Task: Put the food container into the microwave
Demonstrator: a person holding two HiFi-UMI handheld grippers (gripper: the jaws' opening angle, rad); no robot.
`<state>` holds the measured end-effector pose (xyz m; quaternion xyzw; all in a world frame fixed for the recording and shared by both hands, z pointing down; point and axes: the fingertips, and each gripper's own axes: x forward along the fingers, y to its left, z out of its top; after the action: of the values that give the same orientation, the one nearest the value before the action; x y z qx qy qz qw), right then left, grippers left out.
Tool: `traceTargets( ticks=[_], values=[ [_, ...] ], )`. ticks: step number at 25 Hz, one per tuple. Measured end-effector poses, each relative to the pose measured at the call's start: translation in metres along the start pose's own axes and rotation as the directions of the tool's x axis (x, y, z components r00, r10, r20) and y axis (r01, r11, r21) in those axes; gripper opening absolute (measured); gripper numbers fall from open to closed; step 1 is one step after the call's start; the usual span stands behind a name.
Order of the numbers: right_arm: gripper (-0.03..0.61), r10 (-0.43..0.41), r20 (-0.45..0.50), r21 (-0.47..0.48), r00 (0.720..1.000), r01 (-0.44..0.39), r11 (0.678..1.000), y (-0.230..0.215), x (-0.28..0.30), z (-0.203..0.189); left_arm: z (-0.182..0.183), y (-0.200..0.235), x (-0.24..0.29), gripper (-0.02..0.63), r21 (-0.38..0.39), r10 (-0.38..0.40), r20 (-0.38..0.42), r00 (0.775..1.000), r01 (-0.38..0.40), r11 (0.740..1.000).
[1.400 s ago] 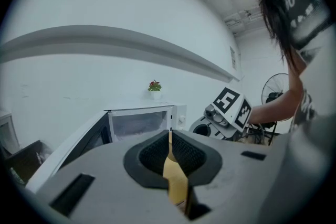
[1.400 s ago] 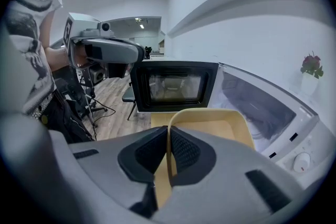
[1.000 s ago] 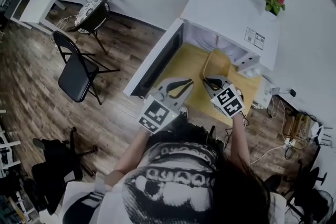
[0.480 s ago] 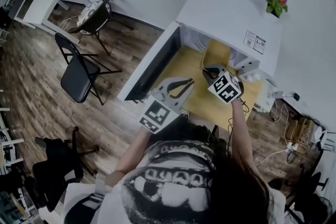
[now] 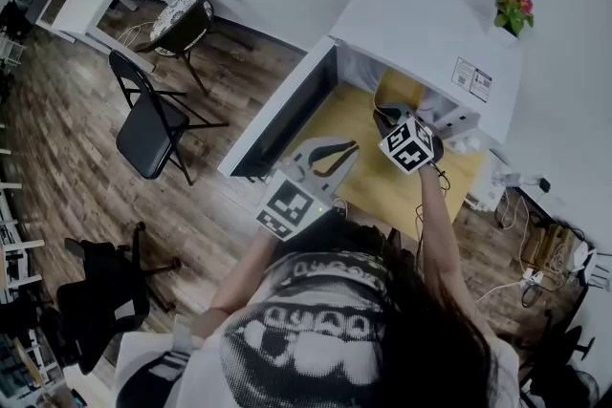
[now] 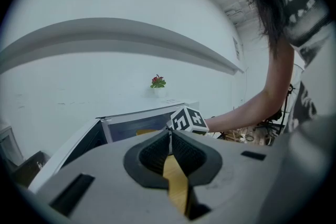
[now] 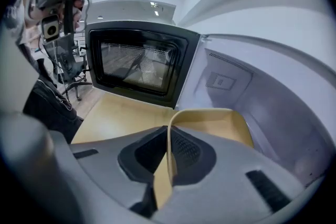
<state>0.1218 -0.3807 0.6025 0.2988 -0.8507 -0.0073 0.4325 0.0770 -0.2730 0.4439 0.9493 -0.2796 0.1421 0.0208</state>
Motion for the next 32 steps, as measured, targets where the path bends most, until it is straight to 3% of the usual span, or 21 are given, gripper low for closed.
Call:
traceTargets(
  ticks=[9, 16, 28, 32],
  values=[
    [0.026, -0.108, 0.009, 0.089, 0.994, 0.107, 0.990, -0.041, 0.014, 0.000, -0.004, -0.001, -0.002, 0.015, 0.001, -0.007, -0.015, 1.000, 0.007, 1.000],
    [0.025, -0.215, -0.006, 0.186, 0.977, 0.213, 0.959, -0.067, 0.026, 0.000, -0.002, 0.007, -0.005, 0.015, 0.018, -0.040, -0.027, 0.999, 0.040, 0.999],
    [0.032, -0.264, -0.076, 0.087, 0.962, 0.270, 0.959, -0.090, 0.051, 0.004, -0.010, 0.008, -0.012, 0.015, 0.016, -0.109, -0.055, 0.993, 0.110, 0.994],
    [0.104, -0.252, -0.088, 0.097, 0.964, 0.260, 0.961, -0.085, 0.050, 0.004, -0.010, 0.009, -0.016, 0.015, 0.020, -0.126, -0.052, 0.991, 0.127, 0.992]
  ],
)
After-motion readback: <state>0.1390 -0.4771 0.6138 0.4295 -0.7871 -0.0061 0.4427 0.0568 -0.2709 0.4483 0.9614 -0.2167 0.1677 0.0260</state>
